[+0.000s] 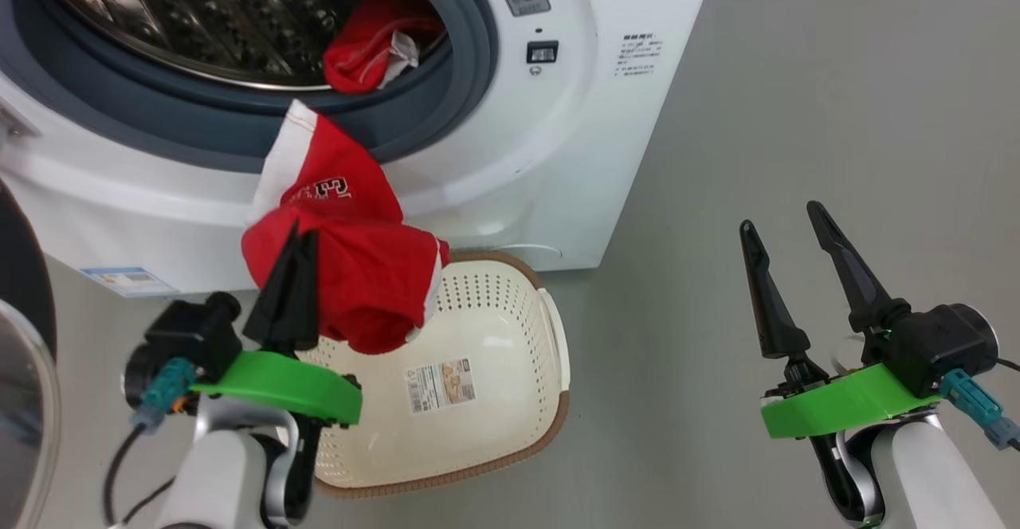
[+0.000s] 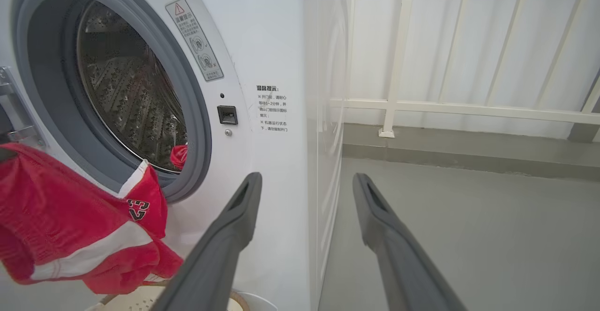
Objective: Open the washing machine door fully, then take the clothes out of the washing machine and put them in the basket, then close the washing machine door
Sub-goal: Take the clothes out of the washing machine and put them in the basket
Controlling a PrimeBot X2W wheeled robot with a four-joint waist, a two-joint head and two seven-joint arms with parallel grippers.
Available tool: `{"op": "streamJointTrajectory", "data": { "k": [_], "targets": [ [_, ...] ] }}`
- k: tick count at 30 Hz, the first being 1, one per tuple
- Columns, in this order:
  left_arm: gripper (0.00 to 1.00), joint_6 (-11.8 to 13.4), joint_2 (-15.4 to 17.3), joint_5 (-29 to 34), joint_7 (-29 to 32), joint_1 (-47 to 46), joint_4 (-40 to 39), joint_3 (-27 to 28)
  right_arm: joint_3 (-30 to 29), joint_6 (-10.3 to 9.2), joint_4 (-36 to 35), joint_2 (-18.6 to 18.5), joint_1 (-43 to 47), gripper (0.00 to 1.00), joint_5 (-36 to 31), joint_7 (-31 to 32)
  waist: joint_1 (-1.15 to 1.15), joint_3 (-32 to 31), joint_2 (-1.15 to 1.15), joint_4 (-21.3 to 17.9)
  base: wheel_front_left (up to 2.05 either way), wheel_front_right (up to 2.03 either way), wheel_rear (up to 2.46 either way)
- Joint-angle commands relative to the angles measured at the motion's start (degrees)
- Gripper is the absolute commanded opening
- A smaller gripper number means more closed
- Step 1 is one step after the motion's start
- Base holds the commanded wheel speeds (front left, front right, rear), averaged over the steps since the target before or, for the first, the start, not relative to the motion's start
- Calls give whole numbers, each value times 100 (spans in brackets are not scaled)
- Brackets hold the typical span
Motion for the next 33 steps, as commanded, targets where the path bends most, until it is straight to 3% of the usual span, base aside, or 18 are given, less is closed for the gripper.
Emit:
{"op": "streamJointTrajectory", "data": {
  "k": [1,10,14,20,27,33],
  "targets": [
    [0,61,72,-61,-75,-16,-16,125,121,36,-157,2,-132,100,74,-36,0,124,0,-33,0,0,0],
    [0,15,63,-390,-144,-459,1392,-92,141,36,-141,7,-307,100,101,-36,0,564,0,-143,0,0,0],
    [0,-184,61,-934,-52,-721,2198,-245,188,36,-126,8,-372,100,124,-36,0,754,0,-186,0,0,0],
    [0,-238,60,-1516,243,-1357,3731,-620,286,36,-110,9,-516,100,151,-36,0,1100,0,-290,0,0,0],
    [0,-89,59,-1658,763,-2005,4992,-893,361,36,-113,10,-654,100,230,-36,0,1416,0,-484,0,0,0],
    [0,131,173,-1316,965,-2290,5634,-1240,405,36,-136,11,-736,100,365,-36,0,1652,0,-684,0,0,0]
  ]
}}
